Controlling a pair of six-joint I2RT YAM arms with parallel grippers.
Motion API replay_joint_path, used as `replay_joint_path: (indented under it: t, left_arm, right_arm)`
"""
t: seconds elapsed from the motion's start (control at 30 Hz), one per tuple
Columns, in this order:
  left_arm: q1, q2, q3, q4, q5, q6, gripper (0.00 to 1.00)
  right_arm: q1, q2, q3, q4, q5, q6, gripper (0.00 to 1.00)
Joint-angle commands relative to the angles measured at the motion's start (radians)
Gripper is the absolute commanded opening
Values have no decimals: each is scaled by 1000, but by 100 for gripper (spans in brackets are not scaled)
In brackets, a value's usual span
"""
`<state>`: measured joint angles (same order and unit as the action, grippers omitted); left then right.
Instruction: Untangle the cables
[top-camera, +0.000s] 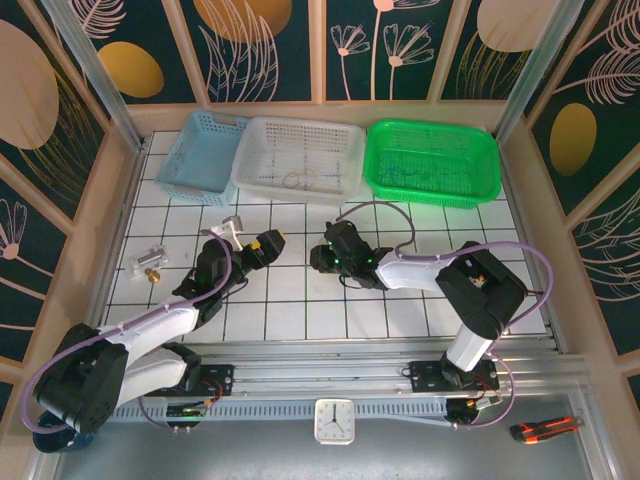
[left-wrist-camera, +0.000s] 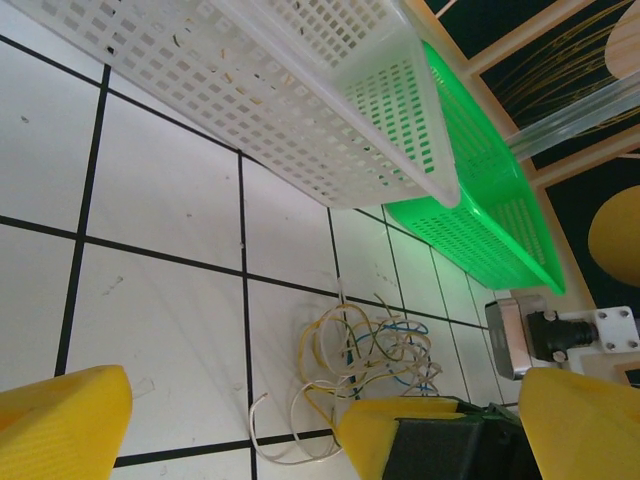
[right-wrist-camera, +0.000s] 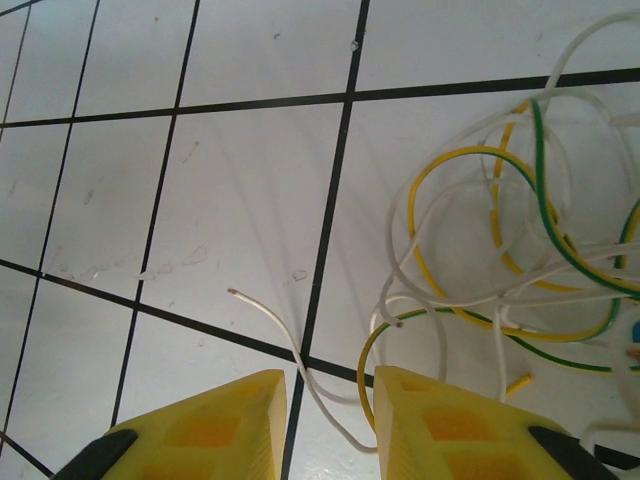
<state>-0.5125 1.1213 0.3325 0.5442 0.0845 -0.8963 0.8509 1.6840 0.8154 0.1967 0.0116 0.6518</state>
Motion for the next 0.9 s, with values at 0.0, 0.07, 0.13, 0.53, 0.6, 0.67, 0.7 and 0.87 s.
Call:
replay_joint_path:
  t: [0.0, 0.07, 0.13, 0.53, 0.6, 0.67, 0.7, 0.87]
  left_arm:
    - [-3, 0, -15, 51, -9, -17, 99]
    - [-3, 2, -15, 56, -8, -18, 99]
    - [-3, 2, -15, 58, -9, -18, 99]
    - [-3, 0, -19, 66, -12, -20, 99]
    - [-2, -3, -19, 66, -11, -20, 99]
    - [-3, -6, -19, 65, -12, -16, 99]
    - [-3, -6, -19, 63, -14, -15, 99]
    - [-3, -5, -19, 61, -12, 0, 99]
  right_arm:
    - [15, 6, -14, -34, 52, -29, 29]
    - [28, 4, -10, -57, 71, -46, 30]
    - [42, 6, 0, -83, 97, -66, 31]
    - [112, 77, 87, -205, 231, -138, 22]
    - [111, 79, 90, -205, 238, -136, 14]
    - [111, 76, 95, -209, 244, -138, 4]
    - [110, 69, 100, -210, 243, -141, 0]
    - [108, 7, 139, -213, 177, -167, 0]
